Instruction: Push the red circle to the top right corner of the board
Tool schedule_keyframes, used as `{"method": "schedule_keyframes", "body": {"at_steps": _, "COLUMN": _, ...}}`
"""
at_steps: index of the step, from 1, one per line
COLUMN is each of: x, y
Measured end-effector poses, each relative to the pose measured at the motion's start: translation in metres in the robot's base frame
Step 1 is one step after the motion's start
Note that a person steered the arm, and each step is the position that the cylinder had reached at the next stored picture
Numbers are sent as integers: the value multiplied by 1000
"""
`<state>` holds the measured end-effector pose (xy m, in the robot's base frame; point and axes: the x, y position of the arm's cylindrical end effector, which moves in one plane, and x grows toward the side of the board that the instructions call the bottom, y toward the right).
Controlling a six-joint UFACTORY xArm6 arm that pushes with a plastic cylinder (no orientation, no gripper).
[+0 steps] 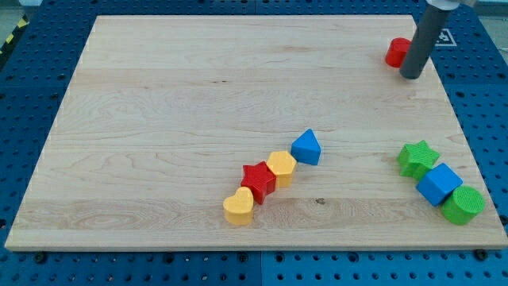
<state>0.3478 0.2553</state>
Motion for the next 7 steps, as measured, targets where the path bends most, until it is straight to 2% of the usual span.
{"method": "schedule_keyframes", "body": {"at_steps": 1, "x": 0, "y": 1}}
{"method": "schedule_keyframes", "body": {"at_steps": 3, "x": -41, "y": -4}}
{"method": "schedule_keyframes", "body": {"at_steps": 7, "x": -46, "y": -41}}
